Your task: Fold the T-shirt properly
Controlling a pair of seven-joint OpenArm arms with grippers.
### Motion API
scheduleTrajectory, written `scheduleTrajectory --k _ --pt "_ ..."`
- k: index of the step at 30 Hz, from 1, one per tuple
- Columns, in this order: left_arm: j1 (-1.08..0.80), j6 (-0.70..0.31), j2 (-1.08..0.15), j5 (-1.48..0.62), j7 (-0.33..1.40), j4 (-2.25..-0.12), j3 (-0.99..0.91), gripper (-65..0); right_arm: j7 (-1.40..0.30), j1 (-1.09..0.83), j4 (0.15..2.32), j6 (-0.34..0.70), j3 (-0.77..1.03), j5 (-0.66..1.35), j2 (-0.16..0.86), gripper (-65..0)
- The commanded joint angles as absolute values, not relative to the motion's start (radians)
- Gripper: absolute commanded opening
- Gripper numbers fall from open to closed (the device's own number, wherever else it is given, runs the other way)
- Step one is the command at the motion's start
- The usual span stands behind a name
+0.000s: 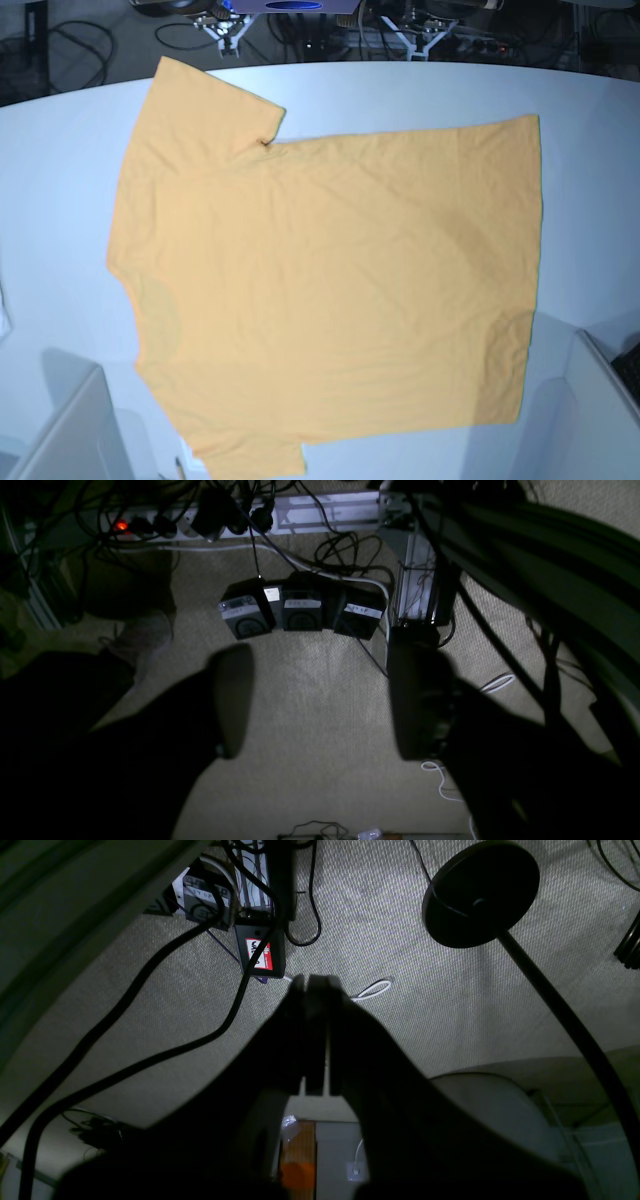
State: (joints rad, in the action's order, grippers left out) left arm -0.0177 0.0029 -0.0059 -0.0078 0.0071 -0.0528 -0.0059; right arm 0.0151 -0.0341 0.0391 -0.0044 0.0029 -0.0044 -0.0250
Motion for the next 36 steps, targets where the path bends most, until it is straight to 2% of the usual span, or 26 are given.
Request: scheduleTrajectory --k 1,2,4,5,8,9,28,33,36 --pt "-0.028 0.007 -0.005 -0.007 0.002 -0.053 -0.008 -23.4 0.015 -0.039 0.039 -0.008 0.004 -0.004 -0.024 -65.0" --pt "-0.03 0.008 -0.005 -0.007 0.002 -0.053 -0.008 -24.5 0.015 -0.039 0.039 -0.008 0.004 -0.004 -0.024 -65.0" --pt "-0.03 0.01 -0.005 -0.007 0.008 -0.051 -0.008 -31.8 0.015 -0.041 0.039 -0.008 0.004 -0.004 -0.024 -65.0" --pt "-0.03 0.012 -0.005 -0.007 0.01 -0.051 -0.008 -37.2 0.016 -0.042 0.039 -0.008 0.002 -0.004 -0.024 -65.0" --pt "-0.028 0.012 -0.008 -0.008 0.01 -0.05 -0.01 -62.0 0.054 -0.042 0.039 -0.008 0.002 -0.004 -0.024 -65.0" --pt "-0.028 0.012 -0.008 -0.008 0.01 -0.048 -0.01 -65.0 0.059 -0.044 0.039 -0.008 0.002 -0.004 -0.024 -65.0" --pt "-0.048 0.012 -0.008 -0.007 0.01 -0.047 -0.008 -65.0 0.059 -0.053 0.039 -0.005 0.001 -0.007 -0.024 -65.0" --pt "-0.048 0.012 -0.008 -0.008 0.012 -0.045 -0.008 -65.0 0.064 -0.054 0.039 -0.008 0.008 -0.196 -0.024 -65.0" --pt "-0.05 0.012 -0.008 -0.008 0.012 -0.045 -0.008 -65.0 0.064 -0.058 0.039 -0.01 0.012 -0.228 -0.004 -65.0"
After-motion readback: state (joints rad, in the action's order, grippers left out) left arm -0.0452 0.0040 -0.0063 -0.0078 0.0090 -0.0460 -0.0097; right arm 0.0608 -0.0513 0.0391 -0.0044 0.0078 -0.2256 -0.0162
